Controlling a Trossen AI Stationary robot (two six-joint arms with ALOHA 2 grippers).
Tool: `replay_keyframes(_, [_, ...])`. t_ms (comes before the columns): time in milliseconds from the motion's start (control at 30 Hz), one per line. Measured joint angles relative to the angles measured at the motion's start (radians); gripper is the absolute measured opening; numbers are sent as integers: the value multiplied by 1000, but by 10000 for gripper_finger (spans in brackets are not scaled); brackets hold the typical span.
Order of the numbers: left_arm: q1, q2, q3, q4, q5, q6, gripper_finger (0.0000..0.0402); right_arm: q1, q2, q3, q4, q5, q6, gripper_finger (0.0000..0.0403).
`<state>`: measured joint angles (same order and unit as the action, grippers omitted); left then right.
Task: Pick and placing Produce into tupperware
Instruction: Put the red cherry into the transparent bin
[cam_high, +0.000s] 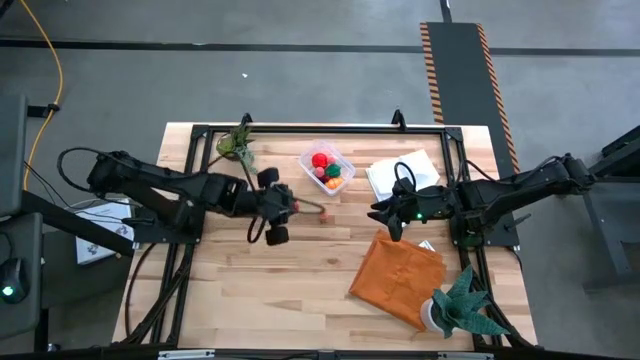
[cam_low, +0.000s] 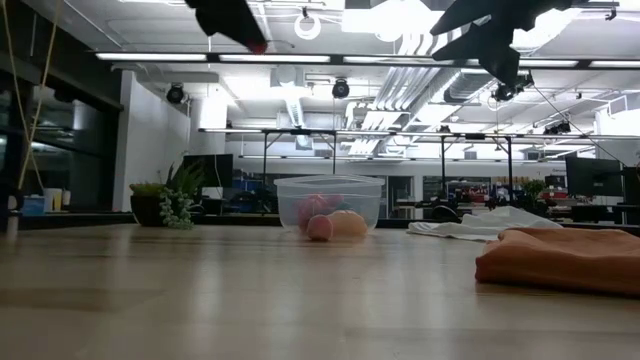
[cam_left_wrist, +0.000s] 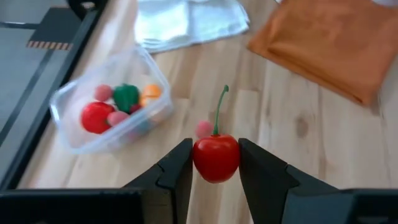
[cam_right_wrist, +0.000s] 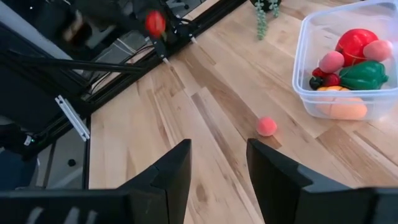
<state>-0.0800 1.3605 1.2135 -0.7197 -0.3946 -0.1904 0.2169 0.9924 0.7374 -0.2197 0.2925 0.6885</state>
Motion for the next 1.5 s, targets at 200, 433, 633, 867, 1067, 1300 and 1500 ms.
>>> replay_keyframes(200, [52, 0, 120, -77, 0, 1, 113, 0, 0, 0, 0, -12, -20, 144])
replay_keyframes(433, [70, 0, 256, -168, 0, 13, 113, 0, 0, 0, 9, -13, -17, 144])
replay_keyframes(633, [71, 0, 352, -205, 1, 63, 113, 0, 0, 0, 37, -13, -17, 144])
replay_keyframes(867, [147, 0, 404, -208, 8, 95, 113, 0, 0, 0, 75, -13, -35, 144])
replay_keyframes(1067, [245, 1, 405, -208, 65, 188, 113, -16, 0, 0, 87, -12, -35, 144])
replay_keyframes(1300, [389, 1, 405, -194, 151, 271, 113, -71, 0, 0, 93, -12, -39, 144])
replay_keyframes(1500, [525, 1, 405, -163, 278, 333, 113, -131, 0, 0, 105, -12, -42, 144])
